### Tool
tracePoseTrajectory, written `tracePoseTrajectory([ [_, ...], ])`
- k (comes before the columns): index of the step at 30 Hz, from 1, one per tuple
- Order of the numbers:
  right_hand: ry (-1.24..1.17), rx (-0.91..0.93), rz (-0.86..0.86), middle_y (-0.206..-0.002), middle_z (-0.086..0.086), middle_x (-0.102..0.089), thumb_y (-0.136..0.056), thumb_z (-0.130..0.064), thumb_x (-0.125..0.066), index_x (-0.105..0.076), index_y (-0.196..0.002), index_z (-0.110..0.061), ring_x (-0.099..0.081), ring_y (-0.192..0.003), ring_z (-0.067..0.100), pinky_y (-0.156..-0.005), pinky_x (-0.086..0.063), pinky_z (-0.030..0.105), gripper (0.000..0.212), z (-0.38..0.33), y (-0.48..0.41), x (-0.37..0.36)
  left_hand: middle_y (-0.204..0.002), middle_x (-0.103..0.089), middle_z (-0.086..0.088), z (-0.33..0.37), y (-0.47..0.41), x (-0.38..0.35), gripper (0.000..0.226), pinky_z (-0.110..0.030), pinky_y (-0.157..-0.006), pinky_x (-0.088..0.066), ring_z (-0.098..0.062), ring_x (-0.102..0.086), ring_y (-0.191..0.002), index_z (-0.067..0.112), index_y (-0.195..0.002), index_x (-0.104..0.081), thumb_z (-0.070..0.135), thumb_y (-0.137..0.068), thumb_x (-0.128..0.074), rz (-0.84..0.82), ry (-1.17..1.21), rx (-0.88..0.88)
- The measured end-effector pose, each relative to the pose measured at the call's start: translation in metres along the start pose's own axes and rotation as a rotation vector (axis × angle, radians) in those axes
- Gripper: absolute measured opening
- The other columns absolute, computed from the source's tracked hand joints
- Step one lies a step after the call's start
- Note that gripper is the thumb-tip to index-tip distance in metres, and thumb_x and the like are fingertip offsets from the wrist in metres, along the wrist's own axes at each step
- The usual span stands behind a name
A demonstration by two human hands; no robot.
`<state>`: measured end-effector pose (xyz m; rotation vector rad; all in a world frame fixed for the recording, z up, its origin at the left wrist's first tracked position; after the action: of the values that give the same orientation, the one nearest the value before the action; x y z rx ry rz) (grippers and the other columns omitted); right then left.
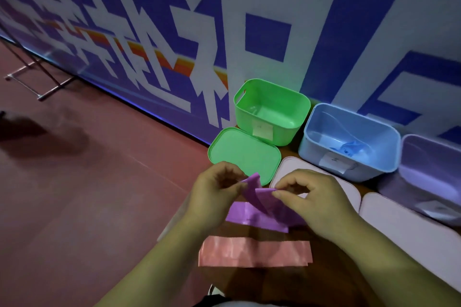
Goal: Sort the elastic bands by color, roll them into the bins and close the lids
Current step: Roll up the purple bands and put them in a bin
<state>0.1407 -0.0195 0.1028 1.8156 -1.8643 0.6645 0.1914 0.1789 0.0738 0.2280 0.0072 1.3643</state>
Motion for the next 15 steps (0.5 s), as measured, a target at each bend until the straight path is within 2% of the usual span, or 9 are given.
tracePoseTrajectory([
  [3,-0.02,0.051,0.051,-0.08,-0.015,-0.07,-0.077,-0.024,-0.08,-0.073,-0.079,-0.037,-0.065,-0.08,0.007,-0.068,-0.053,0.021,0.015,-0.021,0.014,0.023,-0.068,-0.069,-0.007,0.029,0.006,-0.01,0.024,-0.021,-0.057,-0.055,-0.013,-0.068,-0.061,0.003,-0.082,-0.063,-0.02,-0.077,-0.069,-0.064,0.069,-0.011],
  [8,-0.042,0.17,0.093,-0.083,-0.014,-0.069,-0.077,-0.02,-0.081,-0.075,-0.079,-0.032,-0.065,-0.084,0.01,-0.073,-0.051,0.027,0.014,-0.054,0.036,0.048,-0.073,-0.071,-0.01,0.069,0.018,-0.017,0.026,-0.025,-0.066,-0.056,-0.019,-0.068,-0.069,0.008,-0.082,-0.064,-0.015,-0.075,-0.073,-0.132,0.164,-0.029],
  [12,-0.042,0.18,0.197,-0.102,-0.016,-0.06,-0.074,-0.023,-0.084,-0.075,-0.075,-0.034,-0.06,-0.102,0.008,-0.081,-0.044,0.013,0.015,-0.075,0.052,0.064,-0.076,-0.072,-0.014,0.096,0.038,-0.021,0.024,-0.028,-0.062,-0.057,-0.02,-0.069,-0.068,0.008,-0.082,-0.065,-0.013,-0.075,-0.074,-0.166,0.223,-0.014],
  [15,-0.081,0.2,0.235,-0.113,-0.017,-0.058,-0.072,-0.023,-0.085,-0.076,-0.074,-0.035,-0.058,-0.112,0.005,-0.086,-0.042,0.008,0.015,-0.085,0.062,0.07,-0.079,-0.074,-0.015,0.11,0.053,-0.024,0.023,-0.033,-0.061,-0.058,-0.024,-0.071,-0.072,0.011,-0.081,-0.066,-0.01,-0.074,-0.075,-0.205,0.279,0.032],
])
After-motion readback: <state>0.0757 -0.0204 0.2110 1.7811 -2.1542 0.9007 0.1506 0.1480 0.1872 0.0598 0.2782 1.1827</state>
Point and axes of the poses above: each hand's wrist, its own y-axis away from the middle knuckle, its own x-axis out of the back of the hand, z = x × y, the point moved 5 cm from there along -y, towards the middle knuckle
